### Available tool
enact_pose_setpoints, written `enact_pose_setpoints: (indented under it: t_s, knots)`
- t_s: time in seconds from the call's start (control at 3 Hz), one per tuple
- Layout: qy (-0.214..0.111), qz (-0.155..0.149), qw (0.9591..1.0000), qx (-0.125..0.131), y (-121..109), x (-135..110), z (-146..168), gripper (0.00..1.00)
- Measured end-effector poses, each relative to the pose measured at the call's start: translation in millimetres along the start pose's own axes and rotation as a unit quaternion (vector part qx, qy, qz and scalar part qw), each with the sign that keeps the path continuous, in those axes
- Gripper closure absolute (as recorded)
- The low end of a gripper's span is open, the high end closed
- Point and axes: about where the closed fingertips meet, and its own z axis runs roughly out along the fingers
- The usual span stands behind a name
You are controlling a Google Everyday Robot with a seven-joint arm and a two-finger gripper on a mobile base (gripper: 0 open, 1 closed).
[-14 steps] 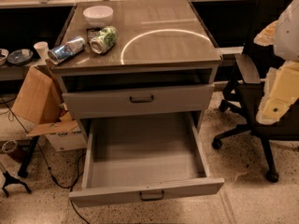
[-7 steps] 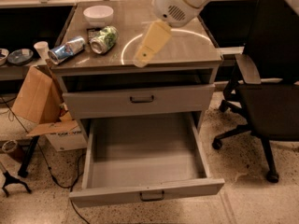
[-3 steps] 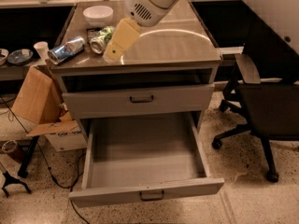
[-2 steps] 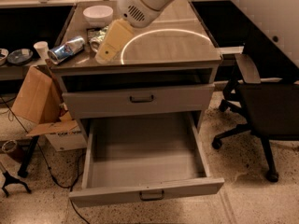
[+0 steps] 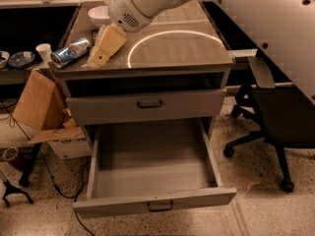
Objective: Place redbull can into middle drawer
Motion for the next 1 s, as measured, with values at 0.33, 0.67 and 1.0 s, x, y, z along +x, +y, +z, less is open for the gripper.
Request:
enact_pose_setpoints:
  t_s: [0.33, 0.67, 1.0]
  knots:
    - [-0.023, -0.078, 0.9967, -0.001, 1.8, -10.6, 6.0, 0.00]
    - [-0.023, -0.083, 0.9963, -0.003, 1.9, -11.8, 7.4, 0.00]
    - [-0.019, -0.142, 0.9894, -0.023, 2.9, -23.4, 21.3, 0.00]
